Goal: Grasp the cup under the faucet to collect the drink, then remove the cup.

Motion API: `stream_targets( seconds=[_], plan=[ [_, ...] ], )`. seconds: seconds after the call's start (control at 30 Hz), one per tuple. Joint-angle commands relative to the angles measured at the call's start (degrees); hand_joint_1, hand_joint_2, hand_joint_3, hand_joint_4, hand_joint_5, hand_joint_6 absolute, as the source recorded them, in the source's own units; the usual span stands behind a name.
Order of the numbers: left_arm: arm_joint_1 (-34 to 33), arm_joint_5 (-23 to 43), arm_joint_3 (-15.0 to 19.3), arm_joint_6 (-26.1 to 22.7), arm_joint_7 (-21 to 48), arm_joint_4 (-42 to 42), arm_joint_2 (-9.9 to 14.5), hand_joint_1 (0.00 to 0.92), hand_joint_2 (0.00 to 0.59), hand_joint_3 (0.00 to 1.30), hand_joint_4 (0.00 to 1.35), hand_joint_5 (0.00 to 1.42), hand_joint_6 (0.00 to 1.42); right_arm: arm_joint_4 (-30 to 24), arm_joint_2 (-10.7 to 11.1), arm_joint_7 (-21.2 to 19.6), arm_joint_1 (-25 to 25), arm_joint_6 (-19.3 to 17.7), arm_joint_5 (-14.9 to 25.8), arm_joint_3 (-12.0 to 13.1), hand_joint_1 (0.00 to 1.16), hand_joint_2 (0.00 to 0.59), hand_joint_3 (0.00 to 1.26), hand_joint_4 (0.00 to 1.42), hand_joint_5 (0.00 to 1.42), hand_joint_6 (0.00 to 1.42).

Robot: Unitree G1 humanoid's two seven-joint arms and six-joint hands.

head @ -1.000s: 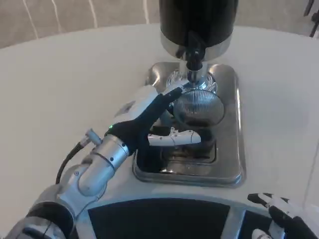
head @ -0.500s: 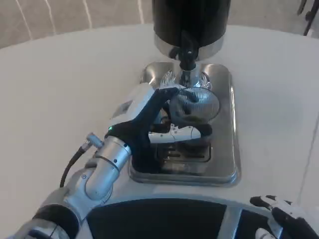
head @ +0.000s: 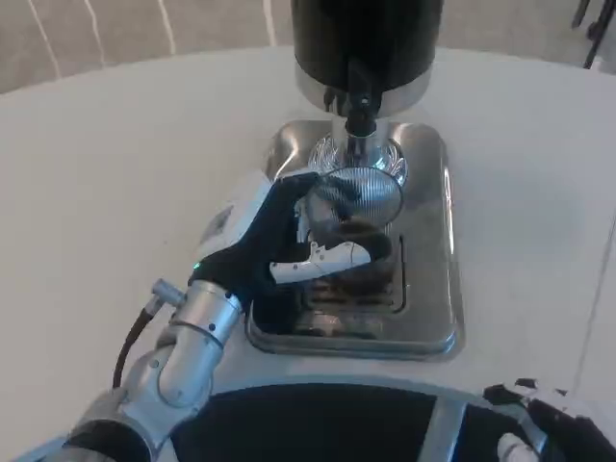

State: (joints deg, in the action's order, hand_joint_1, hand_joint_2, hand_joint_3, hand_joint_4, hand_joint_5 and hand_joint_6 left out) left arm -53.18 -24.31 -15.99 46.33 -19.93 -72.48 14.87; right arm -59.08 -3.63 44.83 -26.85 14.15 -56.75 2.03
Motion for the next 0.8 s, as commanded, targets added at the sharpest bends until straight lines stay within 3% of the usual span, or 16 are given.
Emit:
stream_targets(
  seconds=[0.03, 0.33, 0.6, 0.8],
  plan=[
    [2.57, -1.31, 0.24, 2.47, -1.75, 0.83, 2.55, 0.517, 0.153, 0.99, 1.15, 1.41, 1.42, -0.33, 1.82, -0.51, 2.05, 2.13, 0.76, 0.51, 0.00, 0.580, 0.19, 0.05, 0.00, 0.02],
    [4.56, -3.27, 0.90, 9.23, -4.12, 3.50, 10.06, 0.524, 0.132, 0.99, 1.15, 1.42, 1.42, -0.58, 2.03, -0.56, 5.08, 4.13, -2.10, -3.91, 0.00, 0.565, 0.18, 0.05, 0.00, 0.02],
    [6.54, -1.72, 3.19, 14.57, -1.49, 5.51, 14.23, 0.536, 0.108, 0.99, 1.16, 1.42, 1.42, -0.32, 3.10, 0.57, 8.28, 4.31, -4.61, -5.63, 0.00, 0.564, 0.16, 0.05, 0.00, 0.02],
    [8.17, 2.11, 6.24, 18.28, 3.99, 6.66, 15.76, 0.538, 0.095, 0.99, 1.17, 1.42, 1.42, 0.68, 3.64, 0.61, 10.57, 4.76, -5.49, -6.25, 0.00, 0.564, 0.16, 0.05, 0.00, 0.02]
  ],
)
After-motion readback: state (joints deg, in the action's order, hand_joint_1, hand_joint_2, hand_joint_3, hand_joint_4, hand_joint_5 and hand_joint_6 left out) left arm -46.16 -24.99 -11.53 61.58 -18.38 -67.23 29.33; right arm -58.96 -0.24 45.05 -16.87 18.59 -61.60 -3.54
